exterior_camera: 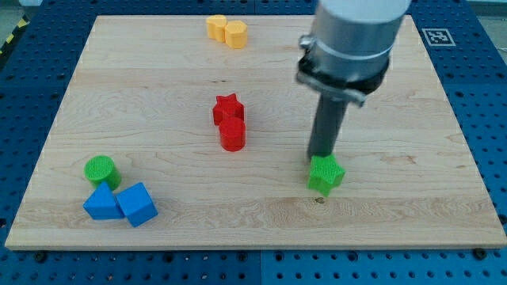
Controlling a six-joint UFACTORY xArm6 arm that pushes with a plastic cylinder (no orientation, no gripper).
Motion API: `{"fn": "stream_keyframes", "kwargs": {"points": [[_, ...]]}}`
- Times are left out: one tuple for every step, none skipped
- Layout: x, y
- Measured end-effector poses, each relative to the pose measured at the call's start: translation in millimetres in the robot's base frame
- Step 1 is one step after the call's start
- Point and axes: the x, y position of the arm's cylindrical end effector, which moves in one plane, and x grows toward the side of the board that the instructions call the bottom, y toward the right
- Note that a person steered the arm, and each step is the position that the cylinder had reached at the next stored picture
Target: Move the green star towards the top of the blue cube
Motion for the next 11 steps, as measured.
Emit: {"fn": "stream_keyframes", "kwargs": {"points": [[6.2, -1.0], [-1.1, 39.5], [6.5, 78.8], [46.9, 75.2], [52.8, 29.1], [45.2, -34.9], [45.2, -51.3], [46.4, 7.4], [43.2, 63.9], [22.5, 57.0], [9.8, 4.6]]}}
